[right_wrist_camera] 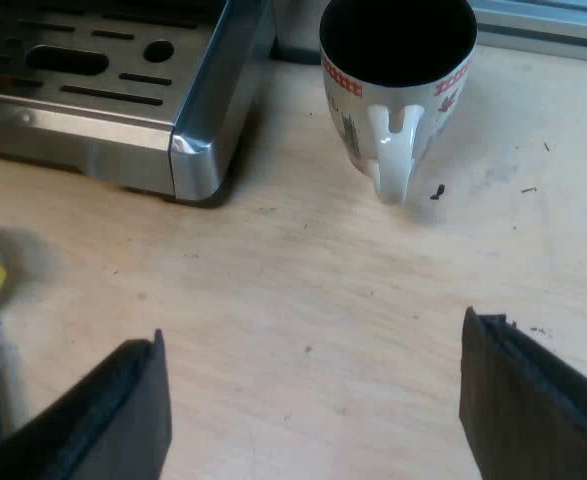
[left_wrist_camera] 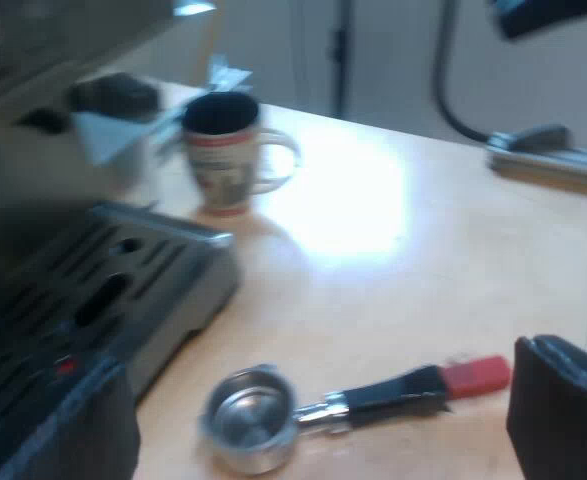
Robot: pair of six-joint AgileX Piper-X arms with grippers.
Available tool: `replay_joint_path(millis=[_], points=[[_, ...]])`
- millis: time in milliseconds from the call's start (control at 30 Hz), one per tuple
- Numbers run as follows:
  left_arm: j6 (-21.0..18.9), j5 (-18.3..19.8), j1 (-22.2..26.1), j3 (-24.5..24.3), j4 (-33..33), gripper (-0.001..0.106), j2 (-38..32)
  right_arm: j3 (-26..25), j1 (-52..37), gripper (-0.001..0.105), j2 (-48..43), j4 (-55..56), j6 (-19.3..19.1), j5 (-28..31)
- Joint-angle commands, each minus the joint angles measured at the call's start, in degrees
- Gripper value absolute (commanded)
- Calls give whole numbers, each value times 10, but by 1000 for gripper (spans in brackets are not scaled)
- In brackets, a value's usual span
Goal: Place mug into machine
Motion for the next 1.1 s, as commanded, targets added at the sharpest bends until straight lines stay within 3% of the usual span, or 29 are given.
replay_joint_path(millis=[33,133,167,267,300,467,567,700,767,900,1100], points=[[8,-13,-34,-6,-25,77,19,10,0,63,4,-32,-12,-1],[12,-29,-61,-6,-42,77,38,35,0,63,6,-71,-12,-1],[31,-32,-88,-6,-64,77,57,49,0,63,6,-92,-12,-1],[37,-32,-96,-6,-72,77,65,67,0,63,6,-121,-11,1],[37,-48,-114,-3,-88,77,88,102,0,63,6,-186,-9,5],[37,-66,-118,34,-136,77,109,153,0,63,6,-266,-7,25],[3,-68,-118,61,-181,77,126,191,0,63,6,-336,-6,25],[-59,-79,-118,81,-222,77,156,237,0,63,7,-404,34,29],[-71,-79,-118,81,-227,77,174,251,0,63,9,-432,44,36],[-73,-79,-118,81,-235,77,209,281,0,63,9,-491,44,68],[-73,-103,-118,81,-251,77,250,314,0,63,9,-498,44,68]])
